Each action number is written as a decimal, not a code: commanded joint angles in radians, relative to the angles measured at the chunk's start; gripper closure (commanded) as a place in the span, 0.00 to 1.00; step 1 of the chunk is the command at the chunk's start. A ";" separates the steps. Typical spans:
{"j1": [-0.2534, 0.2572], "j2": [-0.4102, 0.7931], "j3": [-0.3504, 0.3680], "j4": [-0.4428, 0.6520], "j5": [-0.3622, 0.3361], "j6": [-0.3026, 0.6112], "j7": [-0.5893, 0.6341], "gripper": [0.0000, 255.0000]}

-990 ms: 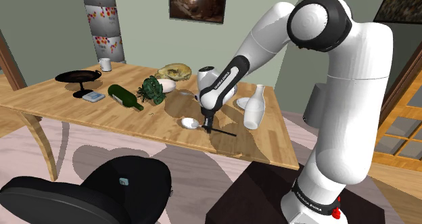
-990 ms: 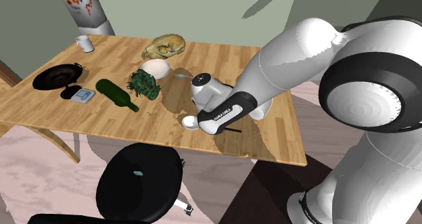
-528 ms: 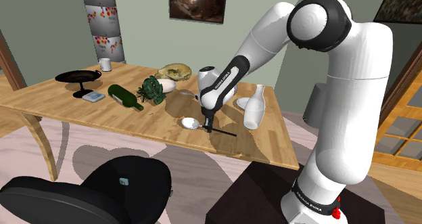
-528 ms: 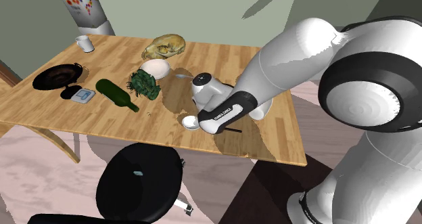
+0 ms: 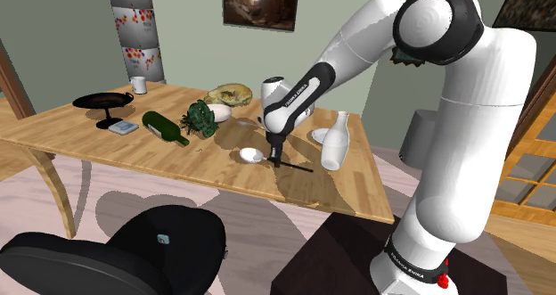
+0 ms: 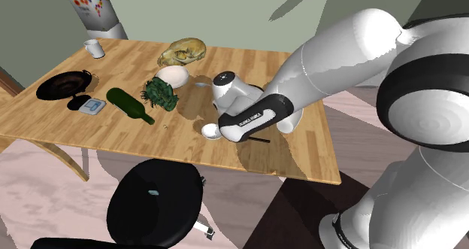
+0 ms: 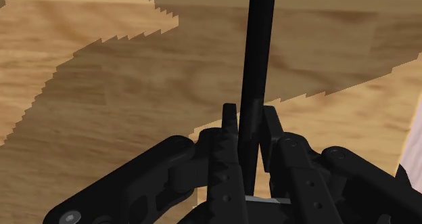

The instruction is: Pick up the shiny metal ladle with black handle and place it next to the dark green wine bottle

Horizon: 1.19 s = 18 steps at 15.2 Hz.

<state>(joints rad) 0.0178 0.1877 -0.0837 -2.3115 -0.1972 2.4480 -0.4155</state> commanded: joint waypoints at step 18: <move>0.005 -0.182 0.006 0.066 0.023 -0.247 -0.039 1.00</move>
<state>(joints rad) 0.0217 0.0143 -0.0781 -2.2492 -0.1747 2.2137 -0.4537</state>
